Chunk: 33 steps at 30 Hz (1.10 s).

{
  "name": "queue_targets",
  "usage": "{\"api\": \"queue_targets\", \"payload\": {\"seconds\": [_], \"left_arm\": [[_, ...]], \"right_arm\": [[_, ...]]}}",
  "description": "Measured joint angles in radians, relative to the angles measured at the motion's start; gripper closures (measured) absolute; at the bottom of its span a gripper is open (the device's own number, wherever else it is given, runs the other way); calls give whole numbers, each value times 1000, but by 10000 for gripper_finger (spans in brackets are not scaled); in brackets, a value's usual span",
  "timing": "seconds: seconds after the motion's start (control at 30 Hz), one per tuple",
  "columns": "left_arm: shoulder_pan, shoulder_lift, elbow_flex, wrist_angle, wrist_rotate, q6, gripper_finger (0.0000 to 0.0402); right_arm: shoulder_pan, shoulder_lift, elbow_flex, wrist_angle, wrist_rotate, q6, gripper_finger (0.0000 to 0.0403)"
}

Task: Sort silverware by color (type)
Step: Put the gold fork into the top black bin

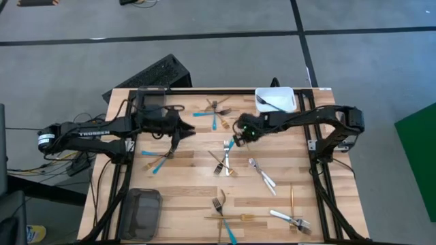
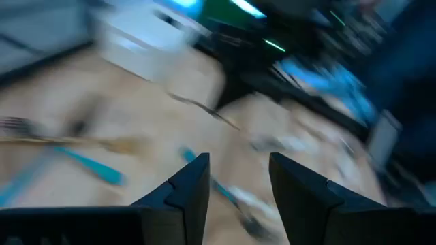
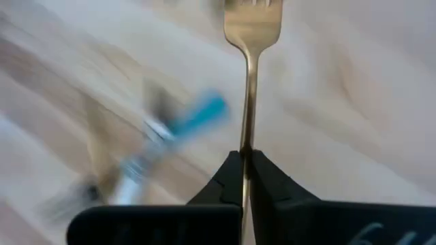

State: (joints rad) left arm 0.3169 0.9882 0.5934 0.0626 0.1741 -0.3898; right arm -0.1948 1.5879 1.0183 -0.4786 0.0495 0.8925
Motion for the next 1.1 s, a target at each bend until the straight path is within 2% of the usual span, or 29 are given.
{"api": "queue_targets", "payload": {"seconds": [0.1,0.2,0.3,0.4,0.5,0.63,0.9,1.0,1.1], "left_arm": [[12,1,0,37,-105,-28,259],[20,13,0,86,-75,-12,247],[24,30,-1,189,-49,-22,231],[23,60,-1,325,-94,-95,214],[24,96,-1,465,-136,-89,202],[24,162,0,534,-186,-52,197],[24,309,5,704,-191,-112,207],[28,346,47,706,-188,-122,211],[29,392,110,707,-132,-77,216]], "right_arm": [[-5,-32,13,208,30,-41,389],[-11,-65,13,416,35,-147,389],[-26,-67,15,609,-15,-299,389],[-59,-67,15,719,-73,-378,389],[-89,-64,15,722,-77,-437,389],[-116,-57,14,721,-109,-516,386],[-112,-58,14,730,-163,-626,383],[-113,-58,14,740,-181,-640,383],[-116,-58,14,770,-208,-650,382]]}}
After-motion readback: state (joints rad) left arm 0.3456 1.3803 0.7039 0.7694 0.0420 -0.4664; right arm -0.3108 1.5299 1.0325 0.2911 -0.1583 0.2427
